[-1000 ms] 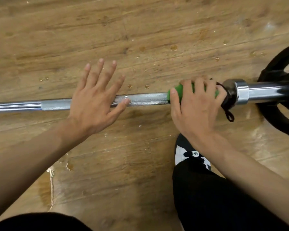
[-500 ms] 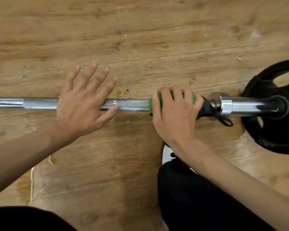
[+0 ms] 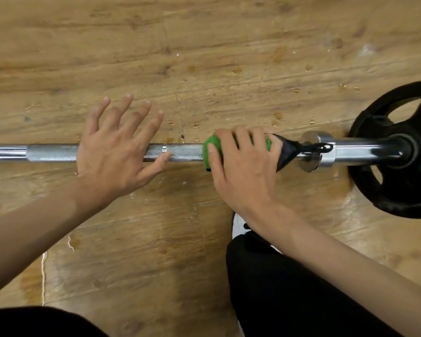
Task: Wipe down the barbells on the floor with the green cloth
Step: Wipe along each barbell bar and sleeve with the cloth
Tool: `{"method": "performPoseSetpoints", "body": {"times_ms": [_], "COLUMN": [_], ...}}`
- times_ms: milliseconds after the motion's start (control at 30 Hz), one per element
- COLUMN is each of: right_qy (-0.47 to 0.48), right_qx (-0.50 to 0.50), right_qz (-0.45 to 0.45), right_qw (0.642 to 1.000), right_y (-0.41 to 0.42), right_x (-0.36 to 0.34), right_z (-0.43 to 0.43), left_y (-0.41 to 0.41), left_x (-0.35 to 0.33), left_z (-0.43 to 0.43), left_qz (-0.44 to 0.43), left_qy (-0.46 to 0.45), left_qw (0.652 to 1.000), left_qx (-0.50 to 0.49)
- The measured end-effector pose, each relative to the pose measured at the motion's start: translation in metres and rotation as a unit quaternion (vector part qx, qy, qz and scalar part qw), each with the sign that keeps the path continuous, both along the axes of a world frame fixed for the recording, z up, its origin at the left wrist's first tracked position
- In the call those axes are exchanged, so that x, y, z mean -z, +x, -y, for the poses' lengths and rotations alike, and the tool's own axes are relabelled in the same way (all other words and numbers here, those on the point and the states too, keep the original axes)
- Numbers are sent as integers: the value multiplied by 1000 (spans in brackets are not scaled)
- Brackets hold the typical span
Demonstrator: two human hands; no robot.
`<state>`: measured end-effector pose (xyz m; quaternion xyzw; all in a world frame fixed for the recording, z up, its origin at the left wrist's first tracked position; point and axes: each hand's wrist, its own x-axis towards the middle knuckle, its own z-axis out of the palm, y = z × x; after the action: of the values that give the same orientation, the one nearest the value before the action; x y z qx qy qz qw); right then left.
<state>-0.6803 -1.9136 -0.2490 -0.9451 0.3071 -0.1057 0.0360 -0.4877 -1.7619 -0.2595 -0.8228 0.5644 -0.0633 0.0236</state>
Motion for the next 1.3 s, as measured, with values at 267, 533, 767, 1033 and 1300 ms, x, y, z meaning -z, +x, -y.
{"method": "performPoseSetpoints", "body": {"times_ms": [267, 533, 767, 1033, 1300], "right_qy": [5, -9, -44, -8, -53], "right_qx": [103, -44, 118, 1, 51], "right_qz": [30, 32, 62, 66, 59], "right_qw": [994, 998, 990, 998, 996], "right_y": [-14, 22, 36, 34, 100], "right_x": [7, 8, 11, 11, 11], "right_z": [30, 41, 58, 85, 79], "left_y": [14, 38, 50, 69, 86], "left_x": [2, 1, 4, 2, -3], "left_z": [16, 37, 51, 73, 90], "left_qz": [-1, -15, -7, -17, -33], "left_qy": [-13, -18, -33, -33, -22], "left_qw": [1000, 999, 999, 998, 998], "left_qx": [-9, -24, -34, -44, -52]}}
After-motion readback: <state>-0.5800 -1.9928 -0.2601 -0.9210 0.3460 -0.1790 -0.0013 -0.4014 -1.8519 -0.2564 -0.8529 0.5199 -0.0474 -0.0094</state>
